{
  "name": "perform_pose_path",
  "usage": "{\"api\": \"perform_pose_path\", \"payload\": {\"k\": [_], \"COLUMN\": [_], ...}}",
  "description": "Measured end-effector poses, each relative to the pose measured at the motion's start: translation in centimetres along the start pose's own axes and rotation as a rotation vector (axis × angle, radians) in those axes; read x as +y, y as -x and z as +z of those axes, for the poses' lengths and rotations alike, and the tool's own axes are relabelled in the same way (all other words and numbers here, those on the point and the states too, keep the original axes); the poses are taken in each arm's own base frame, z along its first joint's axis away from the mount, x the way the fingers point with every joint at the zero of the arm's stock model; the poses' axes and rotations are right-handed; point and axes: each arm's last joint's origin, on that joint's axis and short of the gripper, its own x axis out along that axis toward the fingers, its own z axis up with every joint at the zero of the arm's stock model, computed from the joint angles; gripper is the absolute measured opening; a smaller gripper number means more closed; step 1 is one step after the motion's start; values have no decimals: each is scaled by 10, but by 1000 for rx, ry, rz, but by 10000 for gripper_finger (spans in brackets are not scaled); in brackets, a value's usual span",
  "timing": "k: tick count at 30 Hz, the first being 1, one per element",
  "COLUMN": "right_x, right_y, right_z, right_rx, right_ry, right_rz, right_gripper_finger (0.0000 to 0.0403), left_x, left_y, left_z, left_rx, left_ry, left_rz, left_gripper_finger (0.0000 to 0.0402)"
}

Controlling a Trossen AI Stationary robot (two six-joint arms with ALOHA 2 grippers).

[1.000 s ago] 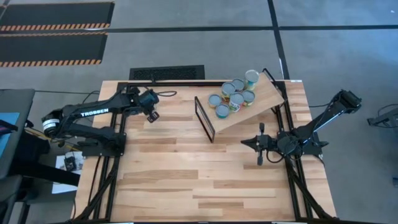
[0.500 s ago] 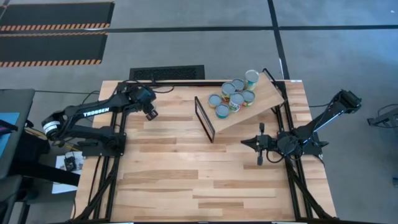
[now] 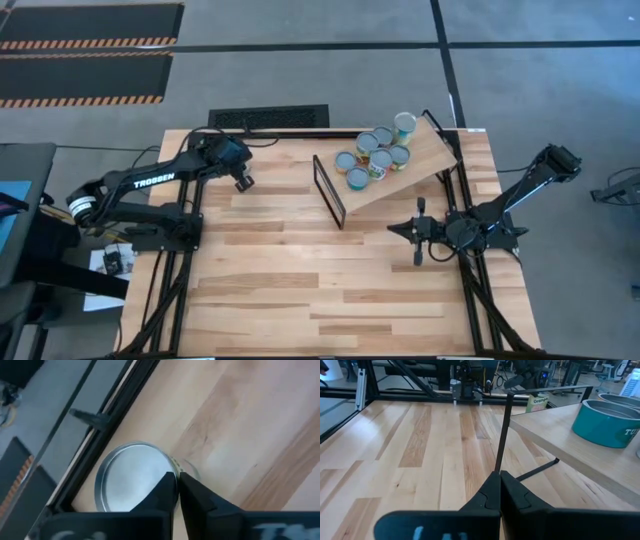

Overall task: Pick and place cans onto a shelf
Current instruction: Put the canned oranges on the shelf

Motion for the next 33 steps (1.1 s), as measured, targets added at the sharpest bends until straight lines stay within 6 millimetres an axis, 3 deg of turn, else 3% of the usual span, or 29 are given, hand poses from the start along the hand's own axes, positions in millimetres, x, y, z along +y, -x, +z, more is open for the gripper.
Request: {"api": "perform_pose_path", "payload": {"k": [8,15,24,33], "right_x": [0,3,9,10], "right_y": [0,1,4,5], "right_z": [2,12,23,23], "right_rx": [-21,-44,-69,-69], "right_ry": [-17,-36,-52,-58], "right_rz": [-2,20,53,67], "right_gripper_finger": [12,12,12,12], "left_x": [-13,-43,-108,-184], "left_y": [24,59,93,123], "left_z": [0,-2,-1,23], "left_rx": [-131,-265,-436,-499], "left_ry": [-52,-118,-192,-314], "left_rz": [-200,-333,-522,-615], "left_gripper_finger": [0,0,0,0]}}
